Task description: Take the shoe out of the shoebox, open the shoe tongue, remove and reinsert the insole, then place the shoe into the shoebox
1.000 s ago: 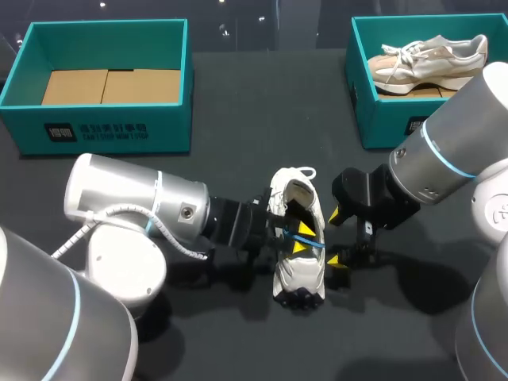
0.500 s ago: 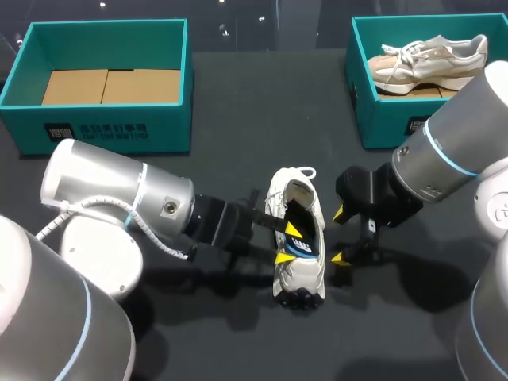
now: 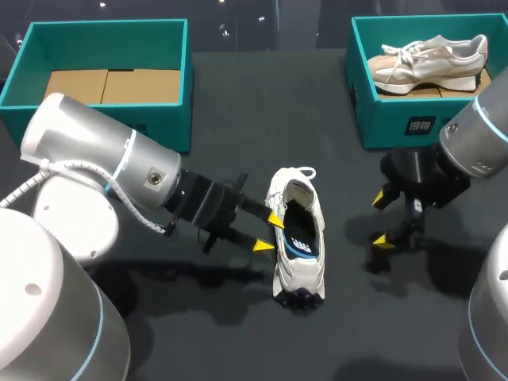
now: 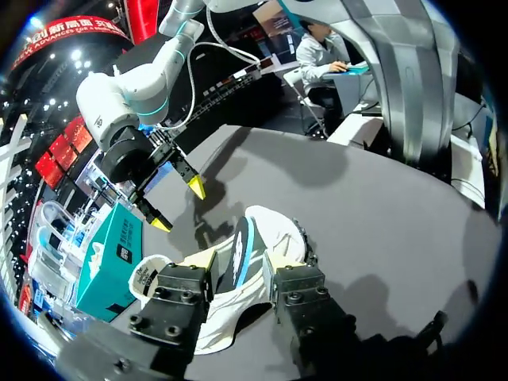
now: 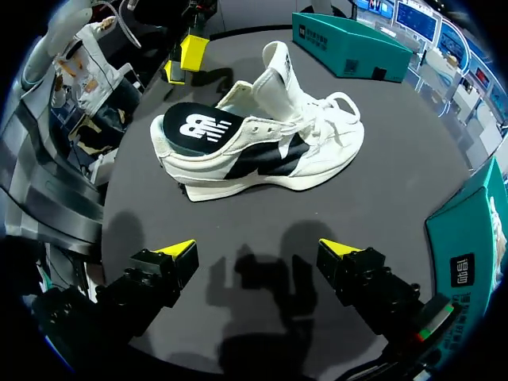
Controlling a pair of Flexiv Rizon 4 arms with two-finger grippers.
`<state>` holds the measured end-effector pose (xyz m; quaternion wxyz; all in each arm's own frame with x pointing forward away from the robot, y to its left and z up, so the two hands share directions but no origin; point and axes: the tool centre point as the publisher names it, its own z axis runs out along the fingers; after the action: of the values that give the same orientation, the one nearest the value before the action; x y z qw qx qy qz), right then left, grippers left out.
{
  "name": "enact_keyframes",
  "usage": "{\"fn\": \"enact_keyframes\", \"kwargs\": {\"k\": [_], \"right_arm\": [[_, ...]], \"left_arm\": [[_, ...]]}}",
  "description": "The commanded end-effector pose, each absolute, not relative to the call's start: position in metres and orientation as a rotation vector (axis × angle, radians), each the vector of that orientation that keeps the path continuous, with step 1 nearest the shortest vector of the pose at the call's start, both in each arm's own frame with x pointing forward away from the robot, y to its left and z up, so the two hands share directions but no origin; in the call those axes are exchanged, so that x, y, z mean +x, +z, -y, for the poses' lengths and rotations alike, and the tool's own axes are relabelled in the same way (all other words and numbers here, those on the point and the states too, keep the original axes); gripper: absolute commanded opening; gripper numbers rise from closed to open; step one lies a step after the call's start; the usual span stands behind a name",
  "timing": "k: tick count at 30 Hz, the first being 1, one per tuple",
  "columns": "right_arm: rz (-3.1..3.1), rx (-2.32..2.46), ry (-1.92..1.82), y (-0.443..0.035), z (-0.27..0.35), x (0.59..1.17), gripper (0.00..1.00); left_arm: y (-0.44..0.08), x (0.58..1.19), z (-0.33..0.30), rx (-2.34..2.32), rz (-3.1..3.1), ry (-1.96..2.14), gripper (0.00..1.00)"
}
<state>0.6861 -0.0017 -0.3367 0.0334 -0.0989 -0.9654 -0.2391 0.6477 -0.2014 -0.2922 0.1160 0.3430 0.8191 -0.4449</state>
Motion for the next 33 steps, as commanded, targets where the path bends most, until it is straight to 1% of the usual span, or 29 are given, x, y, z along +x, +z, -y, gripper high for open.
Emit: {"fn": "enact_keyframes", "kwargs": {"k": [1, 7, 9, 10, 11, 12, 16, 20, 30, 33], "right_arm": [[2.981, -0.308, -0.756, -0.326, 0.012, 0.674, 1.00], [2.981, -0.308, -0.756, -0.326, 0.012, 0.674, 1.00], [2.981, -0.308, -0.756, -0.326, 0.012, 0.674, 1.00], [2.981, -0.308, -0.756, -0.326, 0.012, 0.674, 1.00], [2.981, -0.308, -0.756, -0.326, 0.012, 0.674, 1.00], [2.982, -0.320, -0.764, -0.325, 0.018, 0.675, 1.00], [3.015, -0.370, -0.734, -0.317, 0.048, 0.680, 1.00], [3.027, -0.366, -0.760, -0.312, 0.074, 0.685, 1.00], [3.024, -0.404, -0.786, -0.311, 0.075, 0.684, 1.00], [3.024, -0.404, -0.786, -0.311, 0.075, 0.684, 1.00]], "left_arm": [[-0.267, 0.656, 0.167, 1.105, -2.466, -1.279, 0.35], [-0.256, 0.667, 0.142, 1.206, -2.509, -1.220, 0.35], [-0.253, 0.670, 0.137, 1.250, -2.521, -1.203, 0.33], [-0.251, 0.672, 0.135, 1.278, -2.524, -1.195, 0.24], [-0.249, 0.673, 0.133, 1.308, -2.528, -1.188, 0.07], [-0.248, 0.675, 0.132, 1.340, -2.533, -1.178, 0.00], [-0.243, 0.676, 0.125, 1.465, -2.577, -1.150, 0.00], [-0.241, 0.676, 0.124, 1.478, -2.578, -1.159, 0.00], [-0.241, 0.676, 0.124, 1.478, -2.578, -1.159, 0.00], [-0.234, 0.684, 0.136, 1.642, -2.484, -1.053, 0.00]]}}
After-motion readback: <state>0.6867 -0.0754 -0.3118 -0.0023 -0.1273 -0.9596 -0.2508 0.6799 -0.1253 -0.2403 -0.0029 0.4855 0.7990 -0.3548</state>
